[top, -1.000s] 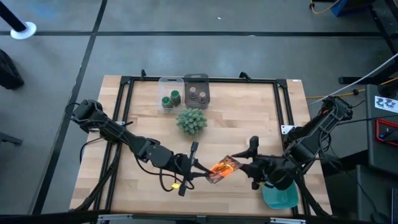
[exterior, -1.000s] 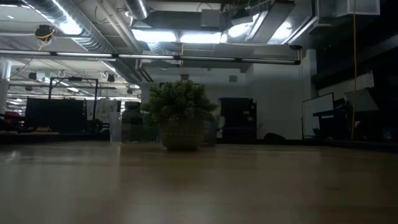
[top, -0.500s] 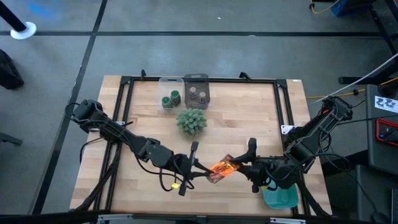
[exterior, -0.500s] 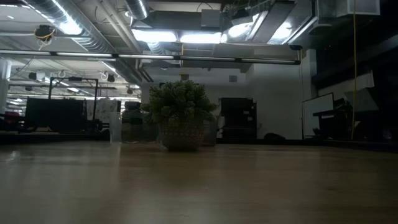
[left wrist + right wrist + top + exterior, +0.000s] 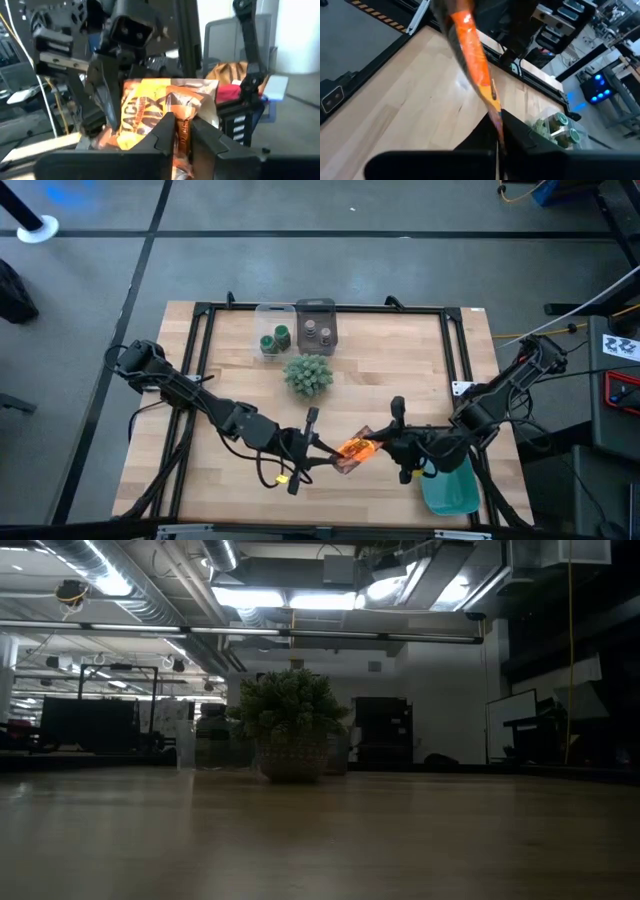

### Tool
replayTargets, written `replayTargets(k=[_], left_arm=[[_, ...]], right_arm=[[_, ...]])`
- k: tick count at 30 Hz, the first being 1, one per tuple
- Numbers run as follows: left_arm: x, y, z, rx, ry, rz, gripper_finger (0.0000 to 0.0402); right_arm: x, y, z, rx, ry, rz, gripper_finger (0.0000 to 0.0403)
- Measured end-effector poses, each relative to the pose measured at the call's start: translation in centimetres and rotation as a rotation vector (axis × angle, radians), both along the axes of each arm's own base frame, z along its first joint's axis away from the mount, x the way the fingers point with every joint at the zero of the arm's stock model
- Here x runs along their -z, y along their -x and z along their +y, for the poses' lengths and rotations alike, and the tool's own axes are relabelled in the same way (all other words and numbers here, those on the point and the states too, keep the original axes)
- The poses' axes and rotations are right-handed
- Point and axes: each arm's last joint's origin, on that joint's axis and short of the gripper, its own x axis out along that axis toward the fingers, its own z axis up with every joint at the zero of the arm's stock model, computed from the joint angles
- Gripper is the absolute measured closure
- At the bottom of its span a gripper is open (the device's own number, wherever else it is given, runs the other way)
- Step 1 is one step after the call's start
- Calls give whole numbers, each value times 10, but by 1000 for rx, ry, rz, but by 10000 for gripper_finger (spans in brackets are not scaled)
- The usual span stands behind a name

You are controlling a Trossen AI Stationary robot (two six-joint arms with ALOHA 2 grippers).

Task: Sort spices by type
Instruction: Put the brown sachet seasoning into the blue bin

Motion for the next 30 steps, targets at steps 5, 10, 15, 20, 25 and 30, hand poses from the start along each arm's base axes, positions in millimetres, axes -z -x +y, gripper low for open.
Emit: replayTargets(k=[5, 10, 15, 20, 25, 30], left_arm=[[11, 1, 3, -79, -17, 111, 326], [29, 4, 8, -174, -27, 282, 277], [45, 10, 12, -204, -64, 446, 256], [55, 13, 22, -264, -26, 558, 254], [64, 12, 37, -329, 6, 614, 254], [75, 10, 54, -387, 16, 649, 254]], right_arm=[[3, 2, -1, 37, -48, 38, 397], [4, 12, -9, 141, -158, 177, 393], [-4, 25, -16, 211, -293, 355, 398], [-7, 40, -23, 316, -460, 571, 397], [1, 57, -30, 487, -563, 827, 397], [10, 66, -32, 667, -567, 1027, 399]])
